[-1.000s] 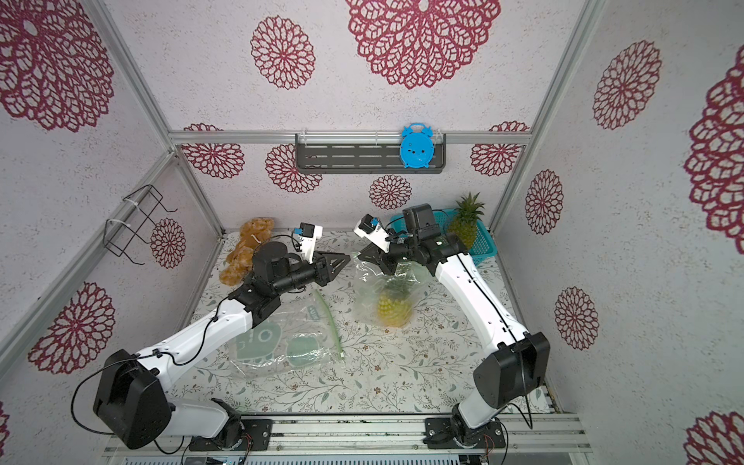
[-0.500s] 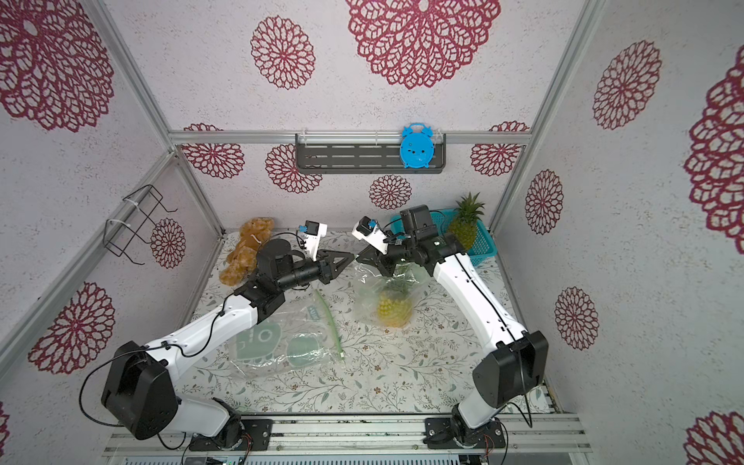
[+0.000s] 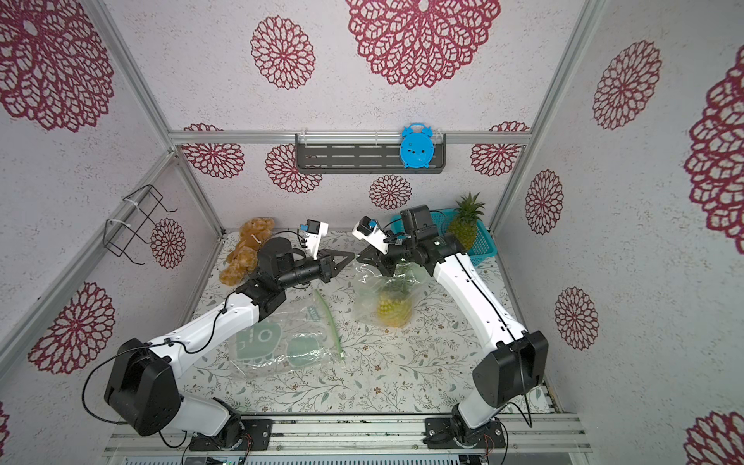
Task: Open the zip-top bag and take out the pineapple
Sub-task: Unzip the zipper on the zipper food storage bag.
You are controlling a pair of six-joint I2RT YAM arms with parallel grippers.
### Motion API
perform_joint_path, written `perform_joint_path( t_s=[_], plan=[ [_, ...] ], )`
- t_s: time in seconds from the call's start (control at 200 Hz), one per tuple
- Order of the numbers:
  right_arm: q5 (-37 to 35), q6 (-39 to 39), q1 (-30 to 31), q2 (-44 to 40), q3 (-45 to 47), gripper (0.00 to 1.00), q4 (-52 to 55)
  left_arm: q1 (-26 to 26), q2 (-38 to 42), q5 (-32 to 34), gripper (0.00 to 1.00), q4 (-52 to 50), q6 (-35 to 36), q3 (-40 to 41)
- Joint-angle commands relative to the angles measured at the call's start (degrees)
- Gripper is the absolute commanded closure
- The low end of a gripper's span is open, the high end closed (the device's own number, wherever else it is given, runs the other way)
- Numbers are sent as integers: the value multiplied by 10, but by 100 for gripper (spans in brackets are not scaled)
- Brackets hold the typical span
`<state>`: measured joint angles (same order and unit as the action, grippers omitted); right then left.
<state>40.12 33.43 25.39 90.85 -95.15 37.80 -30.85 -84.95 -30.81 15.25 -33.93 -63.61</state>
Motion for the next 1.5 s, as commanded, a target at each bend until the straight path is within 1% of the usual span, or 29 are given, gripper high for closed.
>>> perform_joint_path(
  t_s=[0.0,0.12,0.275,0.7,1.101,1.496],
  plan=[
    [5,5,8,-4,-24,100,10,2,-2,12,100,0,7,-11],
    [-28,5,6,-10,-21,100,18,4,19,58,100,-30,23,-2],
    [-58,5,-1,-13,-23,100,34,6,41,94,100,-53,31,6],
    [-114,11,-25,-35,-16,100,65,13,75,154,100,-65,37,26],
    [-127,7,-70,-82,35,100,48,23,91,166,100,-76,37,33],
    [-162,2,-111,-124,83,100,44,32,111,195,100,-95,46,42]
  ],
)
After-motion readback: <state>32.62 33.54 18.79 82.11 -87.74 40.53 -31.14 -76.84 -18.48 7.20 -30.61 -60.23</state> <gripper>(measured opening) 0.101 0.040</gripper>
